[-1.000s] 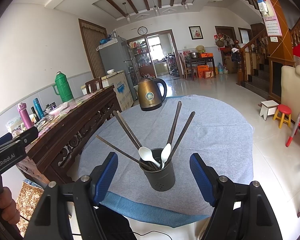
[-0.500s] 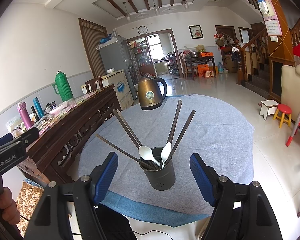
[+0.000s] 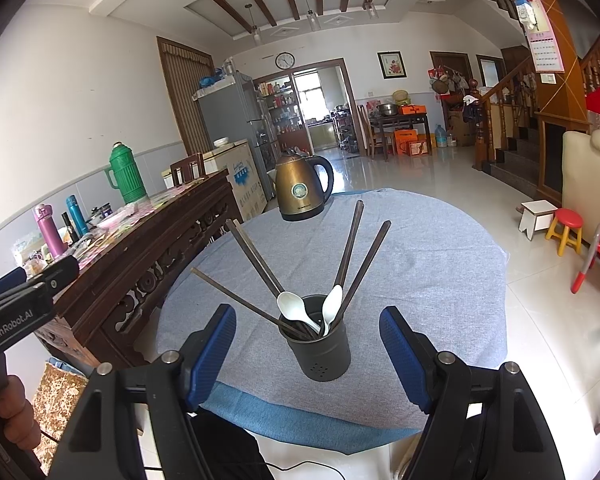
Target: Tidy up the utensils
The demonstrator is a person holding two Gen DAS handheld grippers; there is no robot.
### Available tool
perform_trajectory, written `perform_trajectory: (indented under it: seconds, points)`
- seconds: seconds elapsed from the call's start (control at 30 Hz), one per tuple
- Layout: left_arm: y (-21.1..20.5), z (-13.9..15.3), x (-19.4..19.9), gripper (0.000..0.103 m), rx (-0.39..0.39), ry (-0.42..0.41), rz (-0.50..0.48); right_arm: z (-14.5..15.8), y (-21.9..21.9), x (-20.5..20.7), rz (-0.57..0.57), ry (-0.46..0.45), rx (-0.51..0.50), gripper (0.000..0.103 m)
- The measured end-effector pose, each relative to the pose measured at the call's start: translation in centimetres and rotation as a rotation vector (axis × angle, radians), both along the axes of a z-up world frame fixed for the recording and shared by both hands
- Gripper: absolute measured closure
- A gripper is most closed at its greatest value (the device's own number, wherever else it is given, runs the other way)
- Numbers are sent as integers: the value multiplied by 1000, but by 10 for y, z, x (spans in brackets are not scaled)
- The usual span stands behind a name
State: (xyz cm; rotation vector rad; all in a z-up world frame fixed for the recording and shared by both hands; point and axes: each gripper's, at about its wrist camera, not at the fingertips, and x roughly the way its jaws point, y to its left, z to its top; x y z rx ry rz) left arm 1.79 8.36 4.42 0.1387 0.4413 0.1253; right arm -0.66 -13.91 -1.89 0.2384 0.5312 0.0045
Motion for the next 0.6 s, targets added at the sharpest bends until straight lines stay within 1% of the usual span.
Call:
perform_trajectory:
  seconds: [0.2, 0.6]
  points:
    - [-2, -1, 0, 3, 1, -1, 2, -1, 0, -1, -4, -8, -6, 25]
    - [-1, -5, 1, 3, -7, 5, 1, -2, 1, -1, 0, 4, -14, 25]
